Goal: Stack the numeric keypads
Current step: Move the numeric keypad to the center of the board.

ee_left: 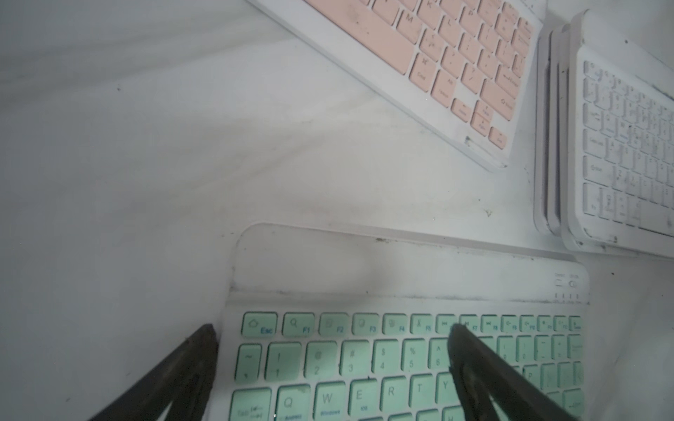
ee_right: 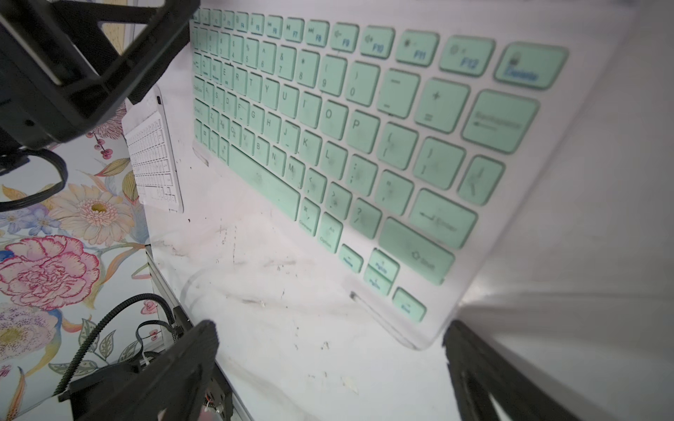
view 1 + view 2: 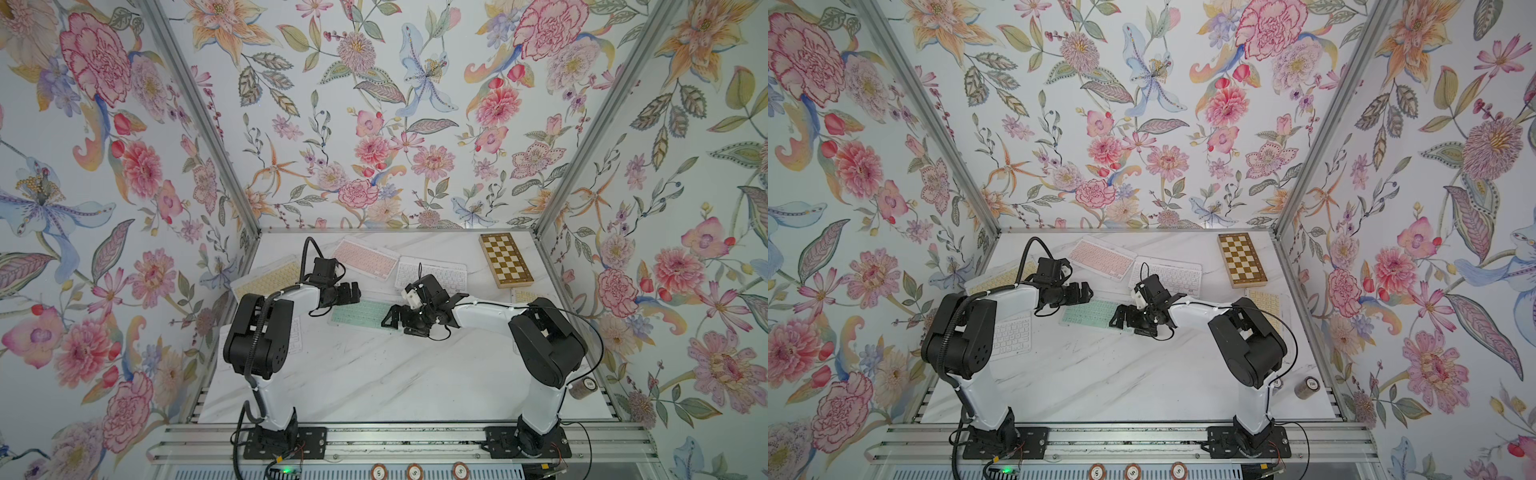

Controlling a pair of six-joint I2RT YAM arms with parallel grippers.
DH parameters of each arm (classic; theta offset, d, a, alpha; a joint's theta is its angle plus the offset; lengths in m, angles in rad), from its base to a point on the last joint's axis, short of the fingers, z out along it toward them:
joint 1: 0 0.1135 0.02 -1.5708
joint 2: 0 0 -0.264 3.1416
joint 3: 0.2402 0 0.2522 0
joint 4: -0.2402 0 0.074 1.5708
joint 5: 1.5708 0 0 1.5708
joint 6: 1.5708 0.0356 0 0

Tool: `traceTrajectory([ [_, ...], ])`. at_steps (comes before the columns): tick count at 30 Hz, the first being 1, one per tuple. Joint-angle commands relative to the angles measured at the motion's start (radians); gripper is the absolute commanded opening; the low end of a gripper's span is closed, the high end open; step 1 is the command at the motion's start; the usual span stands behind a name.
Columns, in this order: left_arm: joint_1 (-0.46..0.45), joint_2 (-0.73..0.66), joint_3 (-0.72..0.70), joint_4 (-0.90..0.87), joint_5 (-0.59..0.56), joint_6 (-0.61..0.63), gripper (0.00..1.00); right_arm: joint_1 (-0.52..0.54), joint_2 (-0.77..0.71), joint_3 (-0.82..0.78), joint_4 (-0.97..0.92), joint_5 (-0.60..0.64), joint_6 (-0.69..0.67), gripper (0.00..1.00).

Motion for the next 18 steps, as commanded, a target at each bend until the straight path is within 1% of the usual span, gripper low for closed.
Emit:
traceTrajectory([
  [1,-0.011,0.021,-0.018,-0.176,-0.002,-0.036,0.99,-0.067,-0.055,-0.020,-0.009,0.017,-0.022,0.99],
  [4,-0.004,0.008,0.027,-0.198,-0.056,-0.026,0.99,-0.123,-0.038,-0.006,-0.017,0.008,-0.041,0.99],
  [8,0.006,0.039,0.070,-0.198,-0.065,-0.032,0.99,-0.124,0.019,0.052,-0.018,0.004,-0.052,0.99],
  [11,0.006,0.062,0.068,-0.177,-0.037,-0.051,0.99,-0.106,0.069,0.091,-0.015,-0.002,-0.041,0.99],
  [15,-0.004,0.061,0.013,-0.087,0.059,-0.094,0.99,-0.075,0.105,0.109,0.015,-0.009,-0.021,0.99],
  [18,-0.021,0.062,-0.016,-0.073,0.065,-0.098,0.99,-0.061,0.109,0.094,0.045,-0.021,0.002,0.99],
])
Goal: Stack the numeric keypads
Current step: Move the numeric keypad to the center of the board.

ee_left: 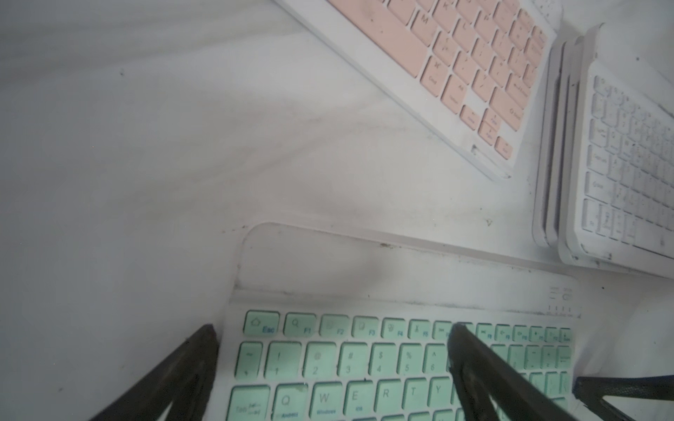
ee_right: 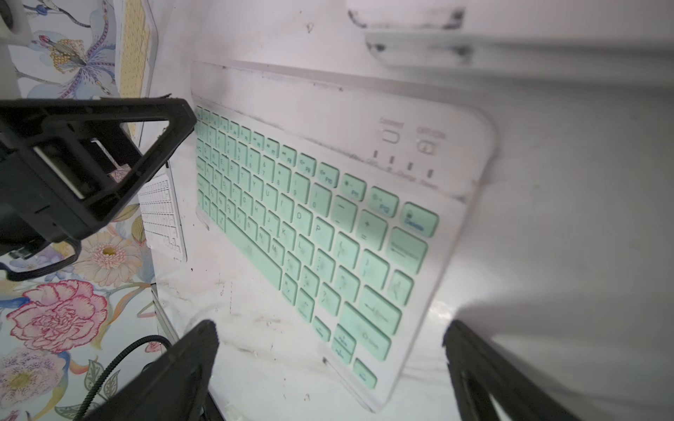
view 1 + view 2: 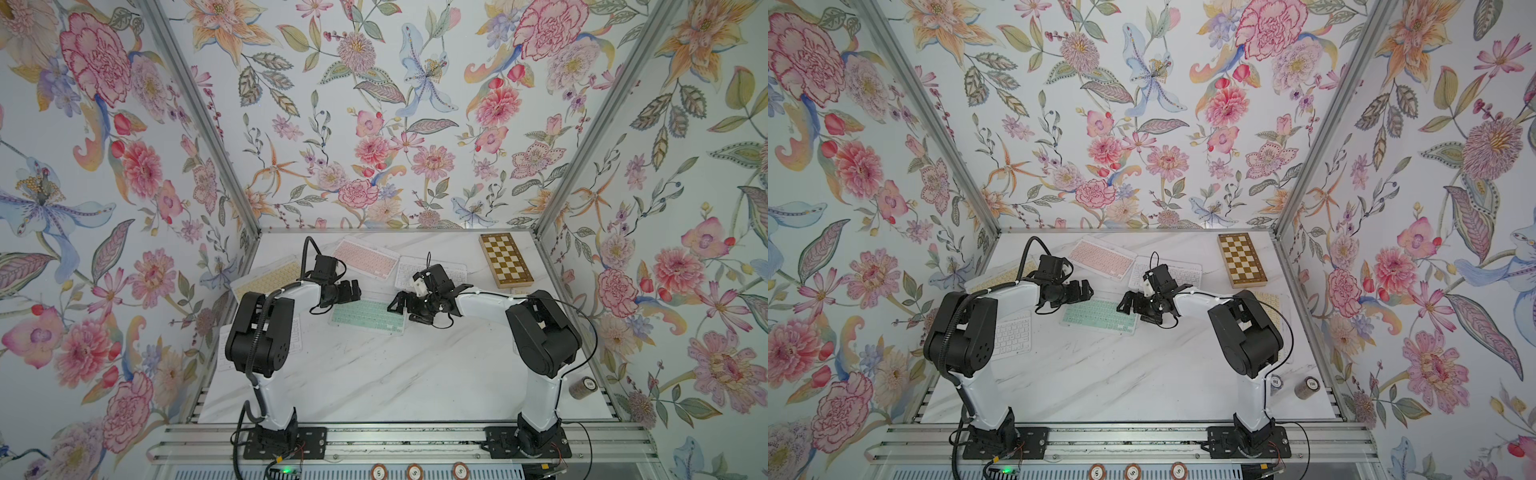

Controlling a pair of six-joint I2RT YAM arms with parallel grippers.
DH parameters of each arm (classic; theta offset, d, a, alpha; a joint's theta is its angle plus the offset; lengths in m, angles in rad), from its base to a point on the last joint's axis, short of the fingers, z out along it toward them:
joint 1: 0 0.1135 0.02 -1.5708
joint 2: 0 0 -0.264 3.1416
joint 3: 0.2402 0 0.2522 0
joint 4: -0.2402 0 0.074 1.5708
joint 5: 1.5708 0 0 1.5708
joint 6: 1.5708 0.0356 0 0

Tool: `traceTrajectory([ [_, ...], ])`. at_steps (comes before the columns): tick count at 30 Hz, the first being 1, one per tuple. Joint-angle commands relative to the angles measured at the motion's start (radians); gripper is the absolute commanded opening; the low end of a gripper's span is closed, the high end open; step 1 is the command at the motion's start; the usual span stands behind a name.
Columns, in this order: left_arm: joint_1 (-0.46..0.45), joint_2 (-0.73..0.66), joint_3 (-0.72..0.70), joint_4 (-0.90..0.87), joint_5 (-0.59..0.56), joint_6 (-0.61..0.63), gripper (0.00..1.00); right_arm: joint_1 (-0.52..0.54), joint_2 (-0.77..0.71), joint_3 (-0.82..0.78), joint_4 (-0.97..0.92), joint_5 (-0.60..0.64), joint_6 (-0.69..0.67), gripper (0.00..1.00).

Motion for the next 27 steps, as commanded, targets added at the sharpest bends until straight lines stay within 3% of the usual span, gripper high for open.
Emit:
traceTrajectory([
  [1,-0.026,0.038,-0.071,-0.030,0.067,-0.042,0.99,0.014,0.015,-0.016,0.036,-0.021,0.034,0.99],
  [10,-0.122,0.015,-0.177,0.043,0.119,-0.085,0.99,0.031,-0.110,-0.214,0.148,-0.027,0.122,0.99],
  [14,-0.182,0.025,-0.165,0.053,0.126,-0.106,0.99,-0.036,-0.202,-0.313,0.163,-0.041,0.113,0.99],
  [19,-0.220,0.039,-0.121,0.055,0.135,-0.131,0.99,-0.192,-0.315,-0.440,0.201,-0.057,0.104,0.99],
  [27,-0.230,0.052,-0.073,0.022,0.126,-0.121,0.99,-0.286,-0.292,-0.569,0.483,-0.114,0.251,0.99],
])
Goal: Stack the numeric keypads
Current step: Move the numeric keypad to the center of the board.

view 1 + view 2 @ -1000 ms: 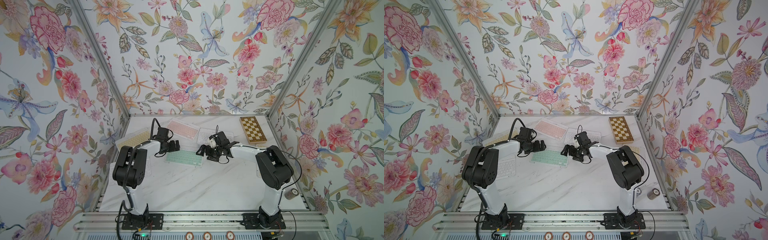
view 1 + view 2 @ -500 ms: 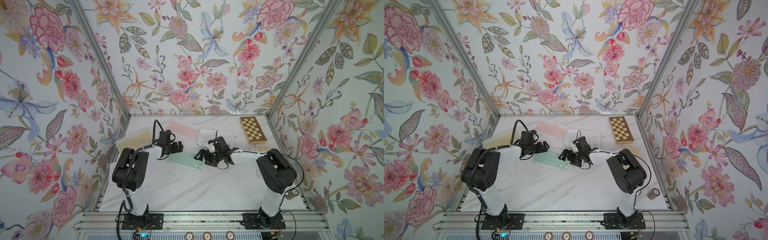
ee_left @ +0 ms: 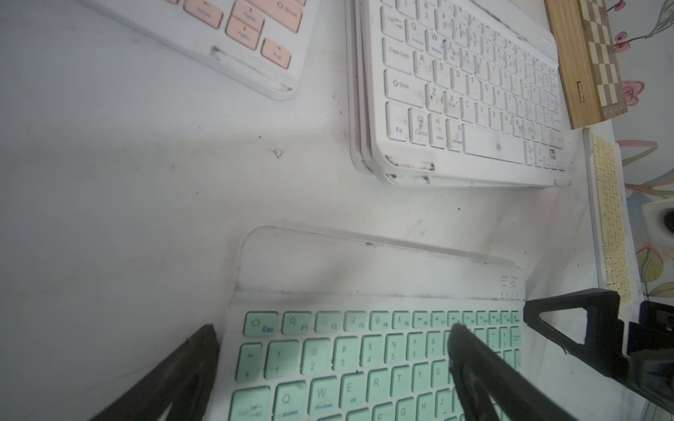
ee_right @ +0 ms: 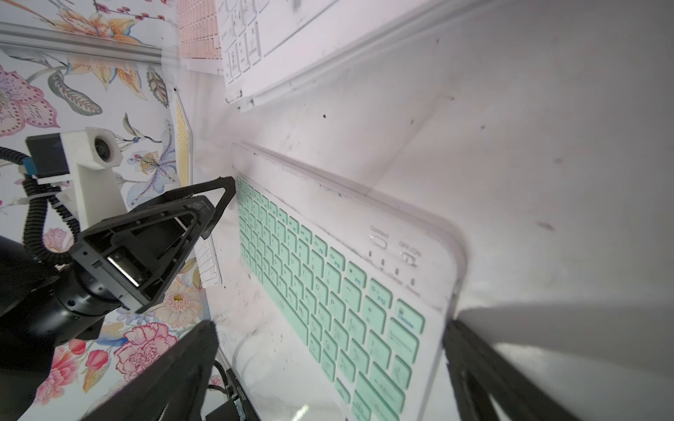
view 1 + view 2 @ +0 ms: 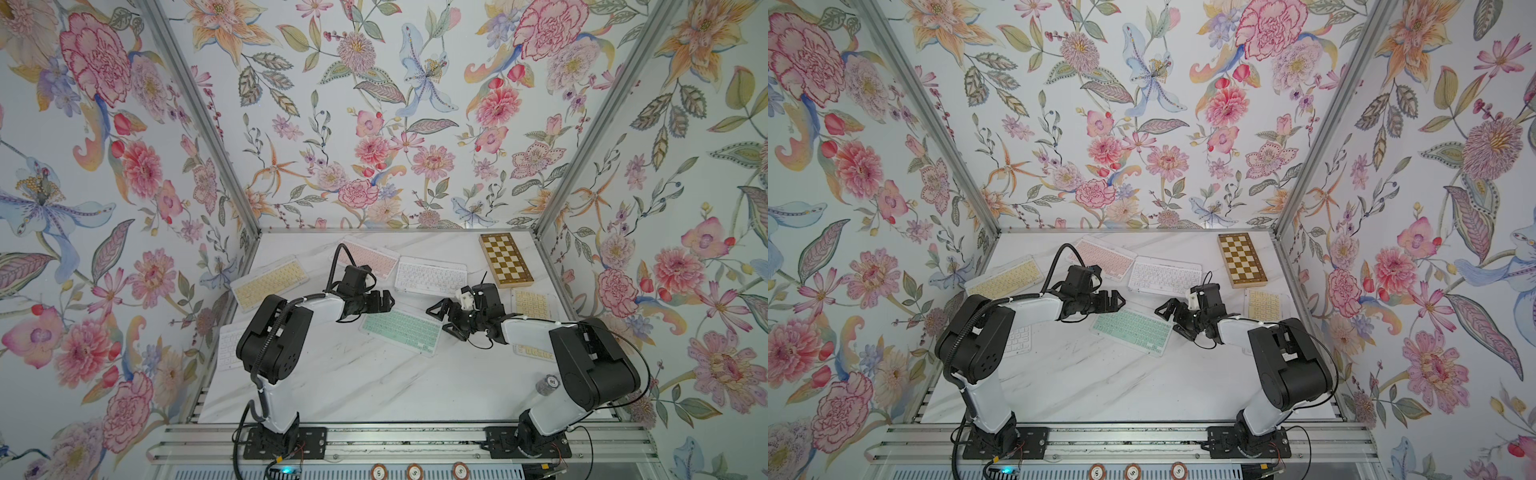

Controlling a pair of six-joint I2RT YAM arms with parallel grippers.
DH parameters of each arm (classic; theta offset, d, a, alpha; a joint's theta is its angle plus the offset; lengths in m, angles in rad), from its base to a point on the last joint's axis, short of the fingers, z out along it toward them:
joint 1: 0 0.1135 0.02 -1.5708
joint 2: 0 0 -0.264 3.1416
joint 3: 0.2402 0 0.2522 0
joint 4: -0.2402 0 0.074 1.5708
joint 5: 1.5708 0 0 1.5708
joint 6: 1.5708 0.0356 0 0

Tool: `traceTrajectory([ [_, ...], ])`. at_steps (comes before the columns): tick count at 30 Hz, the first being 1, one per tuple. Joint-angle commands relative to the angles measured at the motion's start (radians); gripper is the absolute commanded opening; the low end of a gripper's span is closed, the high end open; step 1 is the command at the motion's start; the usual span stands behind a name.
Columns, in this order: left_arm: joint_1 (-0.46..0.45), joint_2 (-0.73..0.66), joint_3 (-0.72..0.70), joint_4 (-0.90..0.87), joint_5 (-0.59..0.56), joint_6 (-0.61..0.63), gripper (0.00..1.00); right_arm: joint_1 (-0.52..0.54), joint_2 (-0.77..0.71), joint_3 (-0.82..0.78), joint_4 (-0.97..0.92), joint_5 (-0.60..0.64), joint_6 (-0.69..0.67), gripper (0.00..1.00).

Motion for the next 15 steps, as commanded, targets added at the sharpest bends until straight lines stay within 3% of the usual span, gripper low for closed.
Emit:
traceTrajectory([
  [1,-0.007,0.054,-0.014,-0.142,0.030,-0.030,0.99,-0.015,0.025,-0.055,0.148,-0.003,0.089,0.99],
  [15,-0.008,0.066,-0.027,-0.123,0.028,-0.042,0.99,-0.083,0.038,-0.117,0.354,-0.040,0.166,0.99],
])
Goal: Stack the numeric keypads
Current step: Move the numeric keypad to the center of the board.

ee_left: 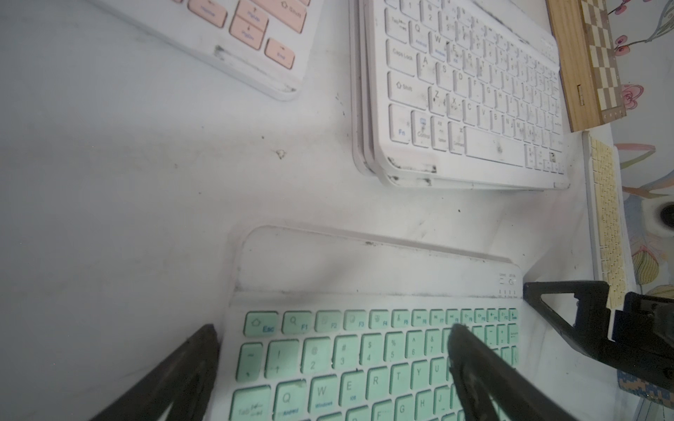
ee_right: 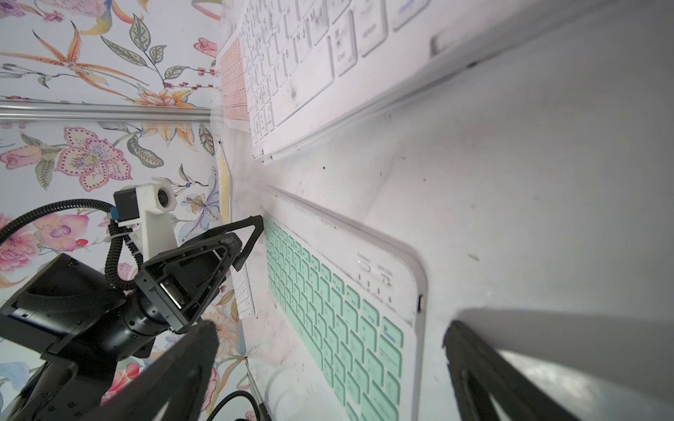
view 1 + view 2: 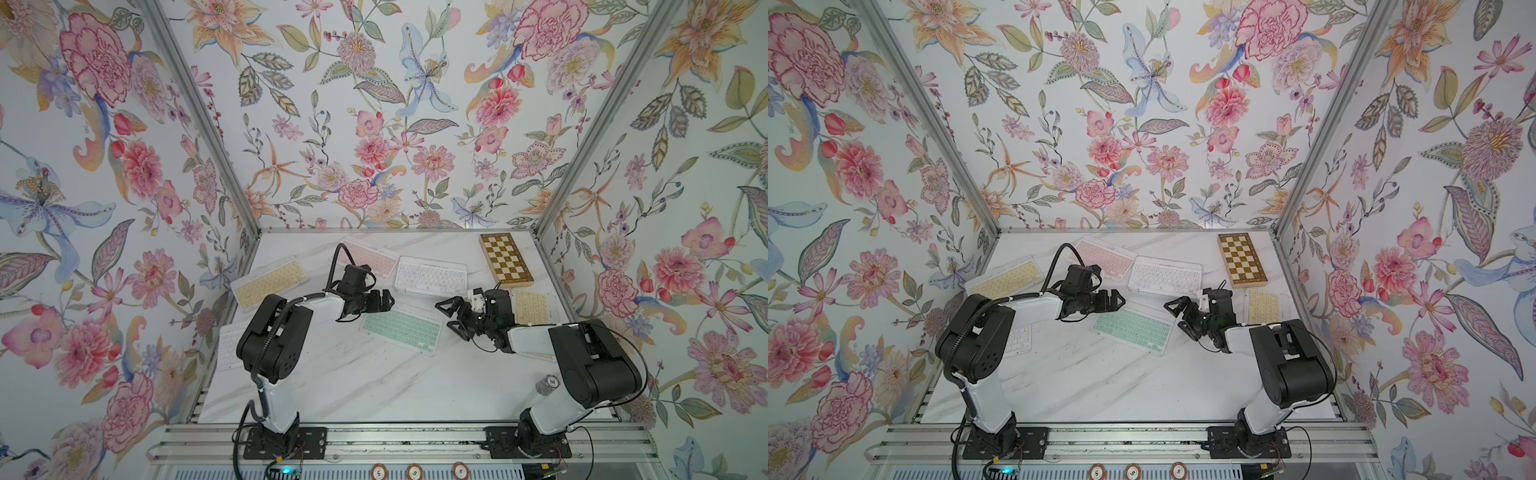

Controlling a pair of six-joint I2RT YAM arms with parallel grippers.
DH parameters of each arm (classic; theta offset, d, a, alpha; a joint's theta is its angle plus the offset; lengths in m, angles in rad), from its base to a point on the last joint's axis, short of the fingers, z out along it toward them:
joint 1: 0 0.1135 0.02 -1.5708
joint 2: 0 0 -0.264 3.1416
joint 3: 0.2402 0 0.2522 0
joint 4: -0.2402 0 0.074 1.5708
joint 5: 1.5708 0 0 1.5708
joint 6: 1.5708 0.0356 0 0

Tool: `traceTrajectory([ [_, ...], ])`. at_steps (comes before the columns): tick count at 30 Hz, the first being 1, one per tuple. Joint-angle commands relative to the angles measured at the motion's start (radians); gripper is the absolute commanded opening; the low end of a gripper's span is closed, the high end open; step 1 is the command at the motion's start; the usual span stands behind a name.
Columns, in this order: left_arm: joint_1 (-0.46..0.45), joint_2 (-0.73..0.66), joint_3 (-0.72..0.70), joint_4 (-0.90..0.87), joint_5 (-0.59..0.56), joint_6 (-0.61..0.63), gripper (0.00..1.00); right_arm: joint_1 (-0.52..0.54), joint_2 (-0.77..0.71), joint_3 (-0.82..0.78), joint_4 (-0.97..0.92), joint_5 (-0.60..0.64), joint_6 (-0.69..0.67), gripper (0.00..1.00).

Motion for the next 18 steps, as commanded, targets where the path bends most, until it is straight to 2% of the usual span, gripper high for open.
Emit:
traceTrajectory([
  [1,-0.009,0.065,-0.028,-0.121,0.028,-0.032,0.99,-0.001,0.034,-0.013,0.106,-0.025,0.044,0.99],
  [8,-0.009,0.066,-0.031,-0.125,0.026,-0.028,0.99,0.001,0.078,-0.023,0.222,-0.035,0.110,0.99],
  [18,-0.010,0.070,-0.042,-0.111,0.026,-0.030,0.99,0.022,0.113,-0.035,0.278,-0.032,0.137,0.99],
])
